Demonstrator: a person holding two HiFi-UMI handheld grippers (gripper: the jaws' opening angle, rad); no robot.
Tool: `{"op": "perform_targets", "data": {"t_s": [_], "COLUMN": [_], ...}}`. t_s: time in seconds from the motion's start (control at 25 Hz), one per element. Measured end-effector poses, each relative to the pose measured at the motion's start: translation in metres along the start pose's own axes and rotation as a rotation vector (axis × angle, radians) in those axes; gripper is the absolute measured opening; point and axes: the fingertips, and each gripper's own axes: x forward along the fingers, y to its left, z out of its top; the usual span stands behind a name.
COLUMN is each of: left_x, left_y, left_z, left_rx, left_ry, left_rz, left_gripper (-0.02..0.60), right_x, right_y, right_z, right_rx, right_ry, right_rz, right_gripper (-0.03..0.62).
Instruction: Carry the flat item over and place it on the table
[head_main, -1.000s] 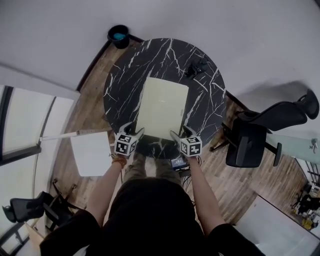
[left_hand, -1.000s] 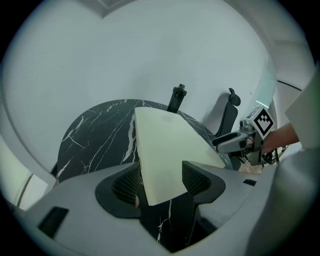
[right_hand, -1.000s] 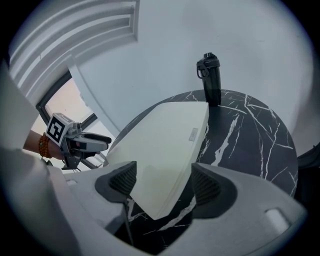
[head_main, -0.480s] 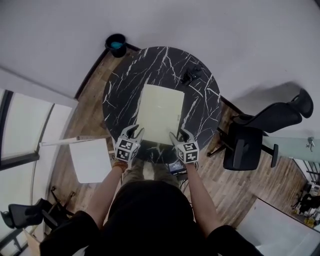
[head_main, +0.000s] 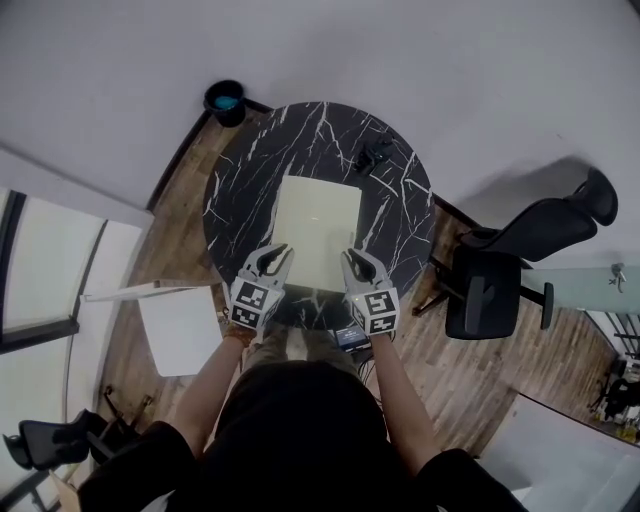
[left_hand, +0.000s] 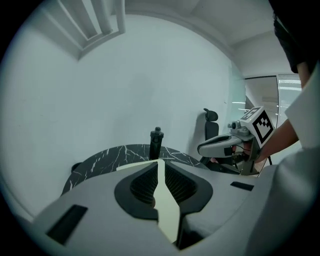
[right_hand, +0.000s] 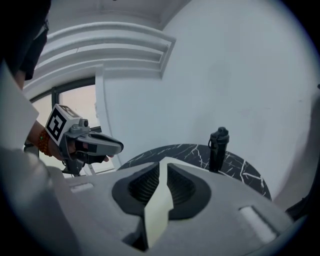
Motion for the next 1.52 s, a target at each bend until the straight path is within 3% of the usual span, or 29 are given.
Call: {"op": "perform_targets", "data": {"t_s": [0.16, 0.48, 0.68, 0.88, 1.0, 1.04, 1.36, 1.52], "left_x": [-0.009, -0.048, -0.082, -0.117, -0.138, -0.144, -0.169, -0.177], "left_y": [-0.014, -0.037, -0.04, -0.042, -0.044, -0.045, -0.053, -0.058], "left_z": [0.047, 0.146, 0.195, 0.227, 0.246, 0.252, 0.275, 0.285], "left_rx": [0.072, 0.215, 0.128, 0.171, 0.248, 0.264, 0.252, 0.286], "left_ry": [-0.084, -0.305, -0.403, -0.479, -0.516, -0.527, -0.584, -0.603], "left_rz": [-0.034, -0.012, 0.057, 0.097, 0.131, 0.139, 0.151, 0.142], "left_gripper": [0.041, 0.035, 0.031, 0.029, 0.018, 0.012, 0.009, 0.009], "right_x": [-0.017, -0.062, -0.09, -0.122, -0.14, -0.145, -0.174, -0.193], "right_y": [0.01, 0.043, 0.058, 0.076, 0.085, 0.088, 0.107, 0.106], "right_z": [0.051, 0.156, 0.203, 0.242, 0.263, 0.268, 0.294, 0.311], "right_rx": [-0.069, -0.183, -0.206, -0.245, -0.263, -0.273, -0.324, -0.338], "right_ry": [-0.119, -0.335, -0.447, -0.541, -0.596, -0.61, -0.666, -0.703], "right_rz": [-0.015, -0.058, -0.093, -0.14, -0.174, -0.182, -0.202, -0.222], "right_gripper": [0.044, 0.041, 0.041, 0.041, 0.04, 0.011, -0.002, -0.002]}}
